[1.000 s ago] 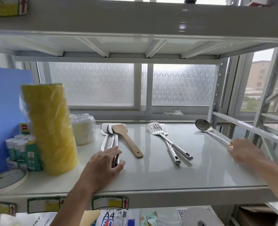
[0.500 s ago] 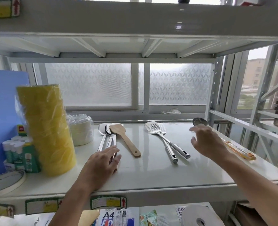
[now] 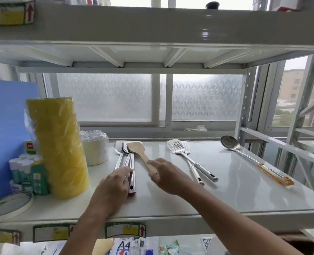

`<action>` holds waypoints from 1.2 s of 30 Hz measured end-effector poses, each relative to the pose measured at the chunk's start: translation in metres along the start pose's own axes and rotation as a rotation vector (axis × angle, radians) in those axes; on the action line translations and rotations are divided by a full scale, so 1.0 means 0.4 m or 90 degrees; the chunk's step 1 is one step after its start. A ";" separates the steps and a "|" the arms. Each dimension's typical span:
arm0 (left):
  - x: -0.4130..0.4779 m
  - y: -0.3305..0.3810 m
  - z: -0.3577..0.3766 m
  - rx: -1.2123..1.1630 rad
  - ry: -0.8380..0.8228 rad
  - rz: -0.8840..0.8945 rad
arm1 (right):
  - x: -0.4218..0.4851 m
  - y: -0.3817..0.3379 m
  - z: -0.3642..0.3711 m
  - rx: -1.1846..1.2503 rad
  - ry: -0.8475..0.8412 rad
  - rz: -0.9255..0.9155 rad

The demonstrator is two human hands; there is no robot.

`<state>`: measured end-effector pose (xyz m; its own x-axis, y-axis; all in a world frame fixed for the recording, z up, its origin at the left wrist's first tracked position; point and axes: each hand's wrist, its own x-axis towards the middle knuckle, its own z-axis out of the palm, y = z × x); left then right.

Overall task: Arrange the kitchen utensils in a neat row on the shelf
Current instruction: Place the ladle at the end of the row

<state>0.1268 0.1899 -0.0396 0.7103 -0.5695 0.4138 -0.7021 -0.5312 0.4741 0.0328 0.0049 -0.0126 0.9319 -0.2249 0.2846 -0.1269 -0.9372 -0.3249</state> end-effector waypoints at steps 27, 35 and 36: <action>0.012 -0.024 0.004 0.021 -0.048 0.055 | 0.016 -0.041 0.101 0.010 -0.056 -0.032; 0.011 -0.018 0.002 0.018 -0.046 0.073 | 0.008 -0.047 0.092 0.016 -0.049 -0.048; 0.011 -0.017 0.001 0.013 -0.048 0.077 | 0.008 -0.046 0.093 0.019 -0.048 -0.049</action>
<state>0.1346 0.1908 -0.0414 0.6152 -0.6748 0.4076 -0.7838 -0.4681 0.4081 0.0508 0.0312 -0.0392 0.9617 -0.1314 0.2408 -0.0457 -0.9424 -0.3315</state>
